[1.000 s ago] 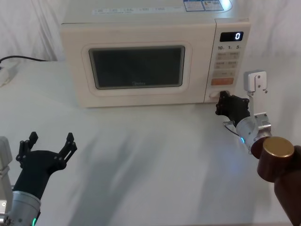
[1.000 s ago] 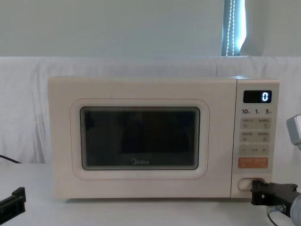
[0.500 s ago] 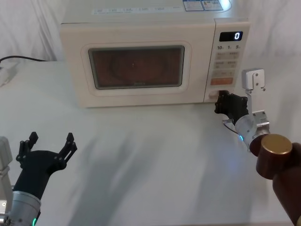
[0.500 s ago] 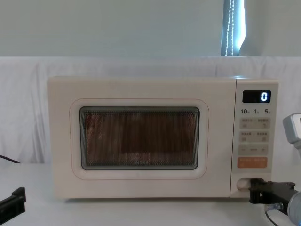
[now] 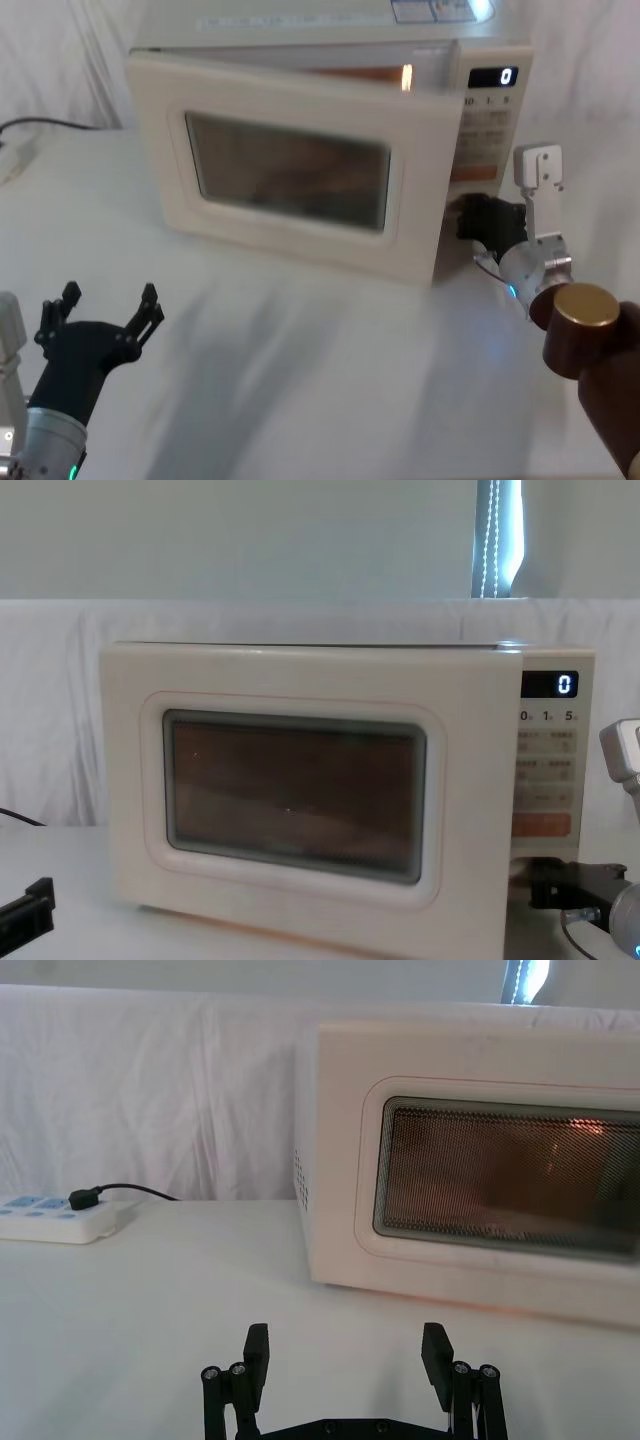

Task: Press the button to open the microwave door with one hand; close the microwave door with the other hand.

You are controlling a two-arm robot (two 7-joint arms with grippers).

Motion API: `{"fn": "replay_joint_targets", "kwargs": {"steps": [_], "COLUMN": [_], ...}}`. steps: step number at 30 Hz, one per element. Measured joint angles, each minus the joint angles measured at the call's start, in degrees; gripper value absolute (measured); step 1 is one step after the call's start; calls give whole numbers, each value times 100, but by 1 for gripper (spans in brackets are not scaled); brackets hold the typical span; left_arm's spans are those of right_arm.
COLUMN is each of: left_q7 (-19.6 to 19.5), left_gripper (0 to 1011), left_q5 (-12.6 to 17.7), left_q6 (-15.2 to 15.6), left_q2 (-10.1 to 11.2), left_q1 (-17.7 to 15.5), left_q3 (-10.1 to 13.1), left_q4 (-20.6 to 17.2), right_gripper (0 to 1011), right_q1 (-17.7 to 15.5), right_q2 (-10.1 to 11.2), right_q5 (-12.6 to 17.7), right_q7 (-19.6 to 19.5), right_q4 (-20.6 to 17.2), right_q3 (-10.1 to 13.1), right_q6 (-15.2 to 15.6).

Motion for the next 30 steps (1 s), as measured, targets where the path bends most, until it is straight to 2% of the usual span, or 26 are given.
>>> {"fn": "replay_joint_targets", "kwargs": {"steps": [13, 17, 19, 30], "left_q7": [0, 0, 0, 0], "left_gripper": [1001, 1001, 1001, 1001], "left_q5": [0, 0, 0, 0], "left_q6": [0, 0, 0, 0], "left_q2": [0, 0, 0, 0], "left_q1": [0, 0, 0, 0], "left_q3": [0, 0, 0, 0], "left_q4": [0, 0, 0, 0], "right_gripper": [0, 0, 0, 0], "right_q1": [-63, -256, -256, -876], "right_q2": [0, 5, 5, 26], "right_q5": [-8, 23, 23, 122], "right_q7": [-4, -4, -4, 55], "right_q4": [-122, -411, -411, -1392], "right_q3": [26, 49, 49, 39], "right_q6": [36, 139, 139, 454]}}
